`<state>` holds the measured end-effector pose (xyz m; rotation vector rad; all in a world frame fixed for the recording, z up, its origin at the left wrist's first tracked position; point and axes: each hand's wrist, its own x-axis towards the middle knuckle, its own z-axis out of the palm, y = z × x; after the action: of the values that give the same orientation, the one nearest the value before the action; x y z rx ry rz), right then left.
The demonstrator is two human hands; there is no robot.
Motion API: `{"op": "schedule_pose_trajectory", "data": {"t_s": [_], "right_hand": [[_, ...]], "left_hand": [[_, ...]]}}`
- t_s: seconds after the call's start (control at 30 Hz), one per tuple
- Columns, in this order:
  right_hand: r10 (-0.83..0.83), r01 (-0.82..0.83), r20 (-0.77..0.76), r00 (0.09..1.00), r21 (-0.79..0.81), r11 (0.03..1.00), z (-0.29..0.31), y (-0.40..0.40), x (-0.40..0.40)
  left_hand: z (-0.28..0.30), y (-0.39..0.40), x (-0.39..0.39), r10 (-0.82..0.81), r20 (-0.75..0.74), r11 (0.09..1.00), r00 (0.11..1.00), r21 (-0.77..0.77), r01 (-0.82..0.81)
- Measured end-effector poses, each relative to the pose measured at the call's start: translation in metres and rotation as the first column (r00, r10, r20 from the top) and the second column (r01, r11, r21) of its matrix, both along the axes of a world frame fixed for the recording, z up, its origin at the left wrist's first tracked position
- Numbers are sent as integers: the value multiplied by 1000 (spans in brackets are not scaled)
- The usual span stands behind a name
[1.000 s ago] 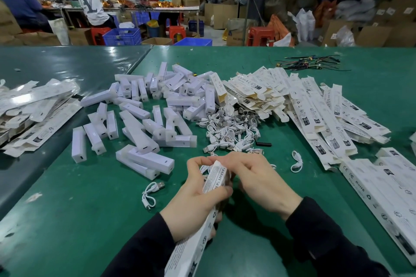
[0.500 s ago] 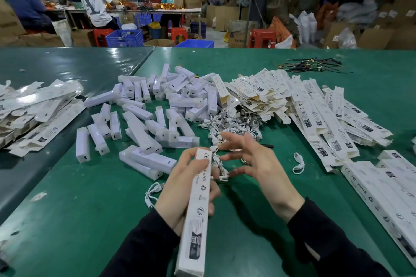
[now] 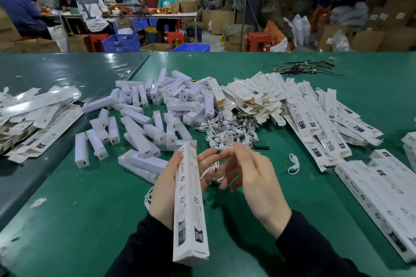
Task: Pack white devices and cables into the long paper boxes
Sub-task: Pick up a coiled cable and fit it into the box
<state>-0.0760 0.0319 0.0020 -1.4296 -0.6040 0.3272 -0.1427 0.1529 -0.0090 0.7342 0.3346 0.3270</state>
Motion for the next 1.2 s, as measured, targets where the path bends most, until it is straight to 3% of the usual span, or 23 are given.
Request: {"op": "schedule_pose_trajectory", "data": {"t_s": [0.13, 0.23, 0.3, 0.47, 0.57, 0.67, 0.73, 0.8, 0.9, 0.97, 1.03, 1.1, 1.2], "right_hand": [[75, -39, 313, 947, -120, 992, 5, -15, -20], [334, -174, 539, 773, -327, 929, 5, -23, -31], [393, -184, 588, 707, -384, 905, 3, -24, -33], [385, -278, 524, 760, -272, 921, 4, -23, -36], [435, -384, 361, 825, -206, 900, 6, -27, -32], [394, -396, 115, 912, -9, 918, 10, -37, -24], [338, -336, -35, 940, 50, 940, 14, -46, -23], [252, -254, -29, 967, -90, 963, 16, -56, -25], [115, -89, 83, 990, -274, 958, 12, -74, -25], [-82, 175, 295, 952, -304, 937, 15, -91, -17], [-337, 481, 452, 826, -253, 839, 21, -113, -5], [-479, 661, 519, 708, -250, 707, 17, -141, 10], [-455, 690, 525, 719, -463, 556, -6, -183, 24]], "left_hand": [[4, 1, -3, 68, -31, 989, 997, -130, -72], [7, 5, -6, 23, -57, 976, 998, -216, -35], [10, 2, -8, 1, -66, 972, 998, -236, -17], [8, -4, -10, 9, -79, 977, 997, -211, -26], [5, -5, -10, 10, -73, 971, 997, -237, -27], [2, -2, -9, 48, -97, 978, 994, -200, -67], [2, -2, -7, 159, -78, 979, 984, -116, -167], [2, -4, -5, 233, -38, 972, 972, -28, -234], [1, -8, -3, 209, 1, 977, 978, 51, -209], [1, -8, -3, 155, -28, 985, 988, 85, -152], [0, -6, -5, 107, -60, 988, 992, 115, -100], [1, -5, -7, 95, -80, 987, 992, 138, -83], [2, -3, -7, 120, -95, 982, 988, 160, -104]]}}
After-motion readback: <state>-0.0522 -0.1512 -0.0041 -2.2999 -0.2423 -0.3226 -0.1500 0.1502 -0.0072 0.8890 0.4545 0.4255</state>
